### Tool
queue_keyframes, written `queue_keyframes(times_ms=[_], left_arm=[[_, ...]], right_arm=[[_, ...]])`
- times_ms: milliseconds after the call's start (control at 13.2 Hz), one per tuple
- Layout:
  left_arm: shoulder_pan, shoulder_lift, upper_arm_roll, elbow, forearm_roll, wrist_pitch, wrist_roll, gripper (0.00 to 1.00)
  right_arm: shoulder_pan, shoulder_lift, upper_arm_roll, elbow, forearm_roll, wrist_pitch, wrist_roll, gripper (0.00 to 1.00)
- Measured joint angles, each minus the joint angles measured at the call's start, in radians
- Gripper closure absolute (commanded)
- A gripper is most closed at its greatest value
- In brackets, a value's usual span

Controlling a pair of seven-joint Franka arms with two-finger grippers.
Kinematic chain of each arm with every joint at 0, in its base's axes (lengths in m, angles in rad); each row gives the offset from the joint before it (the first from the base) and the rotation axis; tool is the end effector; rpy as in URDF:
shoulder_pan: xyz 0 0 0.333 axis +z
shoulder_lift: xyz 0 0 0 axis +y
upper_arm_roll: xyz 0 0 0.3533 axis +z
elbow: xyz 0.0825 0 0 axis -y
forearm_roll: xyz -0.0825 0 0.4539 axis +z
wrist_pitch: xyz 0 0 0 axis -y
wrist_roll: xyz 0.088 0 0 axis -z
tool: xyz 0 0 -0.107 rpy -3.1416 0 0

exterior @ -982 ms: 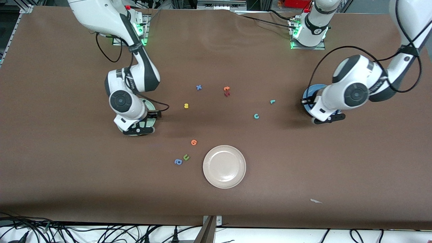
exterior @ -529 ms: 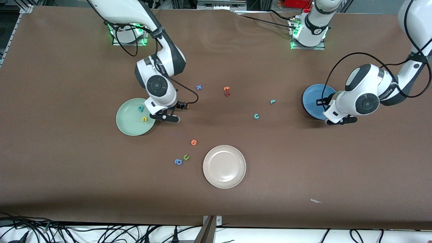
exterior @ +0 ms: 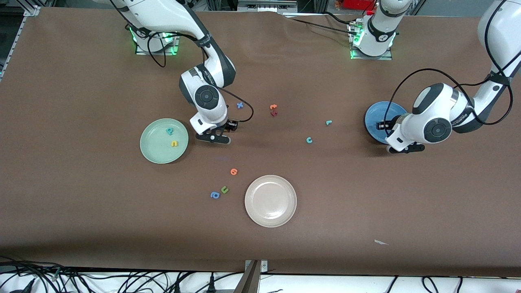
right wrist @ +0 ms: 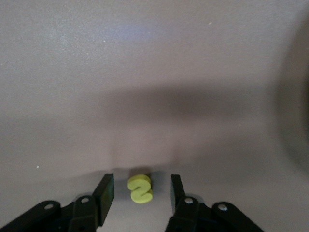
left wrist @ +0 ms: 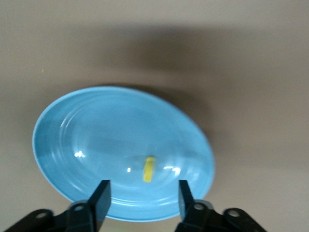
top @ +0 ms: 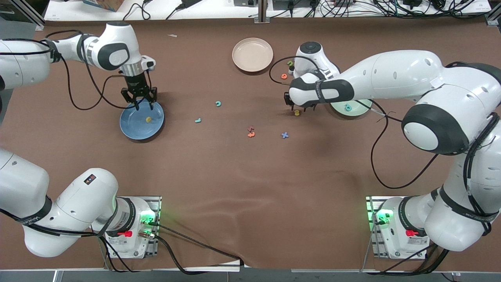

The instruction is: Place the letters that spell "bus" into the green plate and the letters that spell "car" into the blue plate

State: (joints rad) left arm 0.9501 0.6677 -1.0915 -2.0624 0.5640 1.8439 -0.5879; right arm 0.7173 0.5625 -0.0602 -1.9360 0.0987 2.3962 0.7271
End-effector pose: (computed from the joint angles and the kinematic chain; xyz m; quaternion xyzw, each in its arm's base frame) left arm 0.5872 -0.0454 0.2190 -0.9745 -0.0494 0.2166 0.0298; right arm 0.5322 0.4124 0.1593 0.9962 -0.0690 -0.0484 0.0202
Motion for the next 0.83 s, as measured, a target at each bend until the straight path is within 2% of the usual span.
queue_keyframes(times_ms=[151,227,453,604,831], left_arm=[[-0.018,-0.001,-0.049,0.033,-0.064,-0.006,-0.037,0.16],[-0.033,-0.001,-0.072,0.039,-0.079,-0.008,-0.076,0.16],[-0.140,0.000,-0.092,0.041,-0.092,0.032,-0.232,0.16],[-0.221,0.001,-0.091,0.041,-0.098,0.126,-0.338,0.16],[-0.319,0.003,-0.071,0.041,-0.098,0.259,-0.474,0.16]], right_arm=[[0.011,0.011,0.000,-0.001,0.000,0.008,0.002,0.45],[0.015,0.012,0.000,-0.002,0.000,0.008,0.002,0.50],[0.018,0.013,0.001,-0.002,0.000,0.013,0.003,0.75],[0.019,0.013,0.002,-0.001,0.000,0.013,0.003,0.85],[0.019,0.011,0.002,-0.001,-0.001,0.009,0.003,0.87]])
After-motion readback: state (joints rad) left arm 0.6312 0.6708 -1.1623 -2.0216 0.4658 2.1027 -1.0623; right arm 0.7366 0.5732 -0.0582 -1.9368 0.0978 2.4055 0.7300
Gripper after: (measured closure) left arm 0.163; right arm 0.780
